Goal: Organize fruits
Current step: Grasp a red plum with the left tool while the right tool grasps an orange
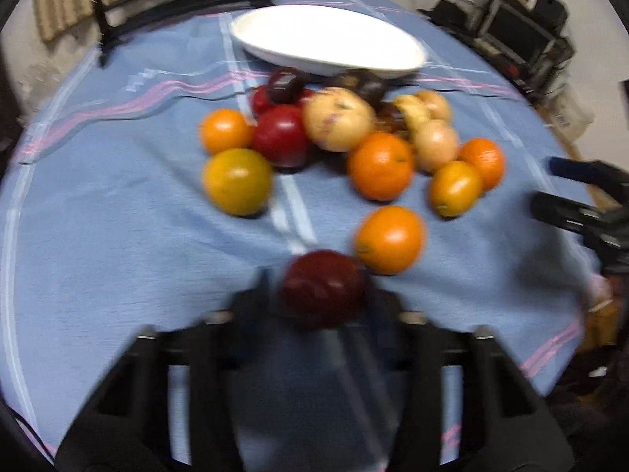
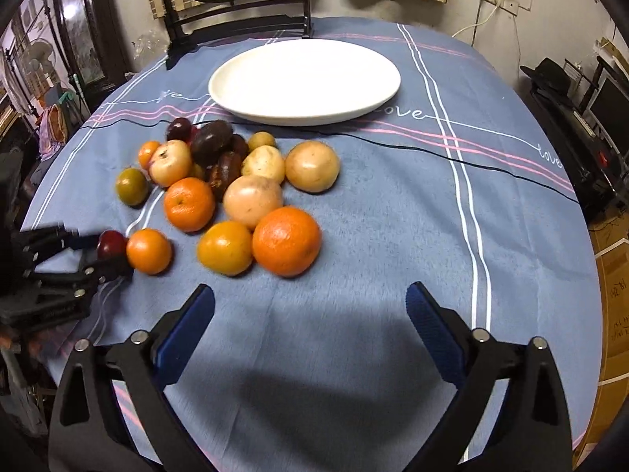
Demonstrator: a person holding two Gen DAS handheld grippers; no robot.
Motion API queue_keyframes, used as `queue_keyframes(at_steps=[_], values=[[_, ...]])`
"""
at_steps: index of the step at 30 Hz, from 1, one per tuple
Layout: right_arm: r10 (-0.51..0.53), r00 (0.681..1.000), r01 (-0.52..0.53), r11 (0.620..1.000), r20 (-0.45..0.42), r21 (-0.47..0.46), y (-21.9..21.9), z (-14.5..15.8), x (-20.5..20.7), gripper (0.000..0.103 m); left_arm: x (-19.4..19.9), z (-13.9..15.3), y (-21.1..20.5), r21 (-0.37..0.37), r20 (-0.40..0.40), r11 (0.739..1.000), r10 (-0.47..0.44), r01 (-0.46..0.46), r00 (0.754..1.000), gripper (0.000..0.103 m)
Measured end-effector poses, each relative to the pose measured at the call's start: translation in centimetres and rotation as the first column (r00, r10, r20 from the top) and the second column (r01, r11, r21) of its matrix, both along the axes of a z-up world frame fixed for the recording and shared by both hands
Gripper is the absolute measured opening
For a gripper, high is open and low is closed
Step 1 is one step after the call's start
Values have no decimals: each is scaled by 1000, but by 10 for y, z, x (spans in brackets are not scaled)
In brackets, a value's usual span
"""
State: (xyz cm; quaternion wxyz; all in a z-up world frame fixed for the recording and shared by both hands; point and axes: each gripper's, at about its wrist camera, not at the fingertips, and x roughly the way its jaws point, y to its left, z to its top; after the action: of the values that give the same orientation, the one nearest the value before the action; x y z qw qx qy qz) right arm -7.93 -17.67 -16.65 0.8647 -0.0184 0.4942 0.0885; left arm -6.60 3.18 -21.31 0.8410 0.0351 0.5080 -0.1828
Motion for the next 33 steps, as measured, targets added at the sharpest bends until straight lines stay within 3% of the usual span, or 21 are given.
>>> queue_keyframes(at_steps=[4,9,13,23,26,33], values=[[-15,1000,16,1000,-25,25,-7,-7,17,87,1,1,0,-12,-18,1000,19,-19,1000,40],[50,998,-47,997,-42,62,-3,-17,35,75,3,7,14,-43,-34,996,77,-78,996,40],[128,991,-118,978,-47,174,-2,-19,45,46,0,13,23,-44,-39,993,110,-111,993,40],[133,991,-125,972,-28,199,-7,4,38,45,7,51,23,-75,23,988,134,-132,991,40],[105,994,-105,967,12,233,-13,24,39,45,18,74,18,-100,61,987,131,-124,990,40],[49,983,-105,939,175,327,-23,102,62,45,62,144,-6,-104,196,990,114,-95,974,40]])
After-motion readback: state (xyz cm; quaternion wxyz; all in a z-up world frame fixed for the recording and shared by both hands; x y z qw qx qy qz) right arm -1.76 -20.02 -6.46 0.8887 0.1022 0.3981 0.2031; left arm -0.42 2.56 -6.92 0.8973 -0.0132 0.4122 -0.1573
